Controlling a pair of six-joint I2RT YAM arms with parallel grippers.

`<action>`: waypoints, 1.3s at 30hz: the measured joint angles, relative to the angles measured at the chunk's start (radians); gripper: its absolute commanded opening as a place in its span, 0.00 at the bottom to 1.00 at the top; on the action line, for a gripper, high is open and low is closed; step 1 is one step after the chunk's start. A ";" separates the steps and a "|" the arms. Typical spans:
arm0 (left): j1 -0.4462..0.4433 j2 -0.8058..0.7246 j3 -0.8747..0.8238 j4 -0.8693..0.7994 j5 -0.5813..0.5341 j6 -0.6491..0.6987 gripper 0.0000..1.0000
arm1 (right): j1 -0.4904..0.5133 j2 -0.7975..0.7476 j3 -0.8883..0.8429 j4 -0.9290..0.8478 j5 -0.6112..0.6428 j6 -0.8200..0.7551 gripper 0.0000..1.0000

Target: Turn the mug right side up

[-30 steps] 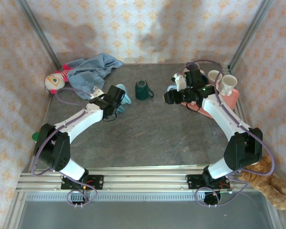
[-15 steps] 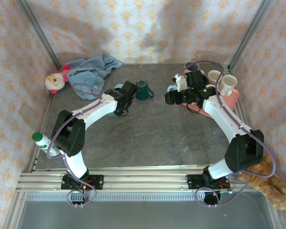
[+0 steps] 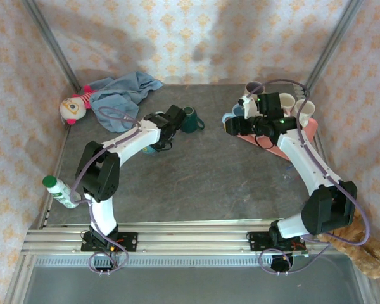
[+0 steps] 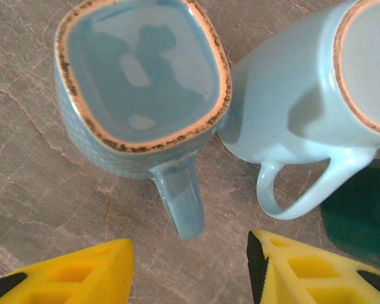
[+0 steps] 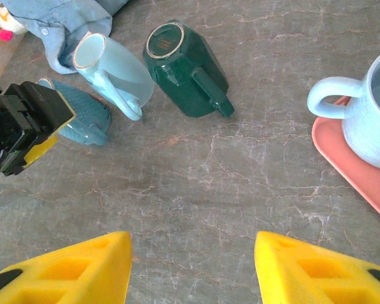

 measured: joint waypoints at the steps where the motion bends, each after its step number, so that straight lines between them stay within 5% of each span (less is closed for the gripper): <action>1: 0.000 0.013 0.010 -0.007 -0.003 -0.004 0.49 | -0.001 0.000 -0.002 0.002 -0.003 0.002 0.54; 11: 0.000 0.097 0.040 -0.047 -0.038 -0.032 0.43 | -0.009 0.000 -0.003 0.005 -0.024 0.006 0.54; 20: 0.014 0.104 0.039 -0.049 -0.052 -0.043 0.27 | -0.012 -0.006 -0.003 0.005 -0.026 0.007 0.54; 29: 0.040 0.104 0.006 -0.041 -0.058 -0.025 0.36 | -0.012 -0.064 -0.001 0.001 -0.027 0.007 0.54; 39: 0.048 0.108 0.000 -0.014 -0.062 0.003 0.08 | -0.012 -0.066 0.000 0.000 -0.029 0.014 0.54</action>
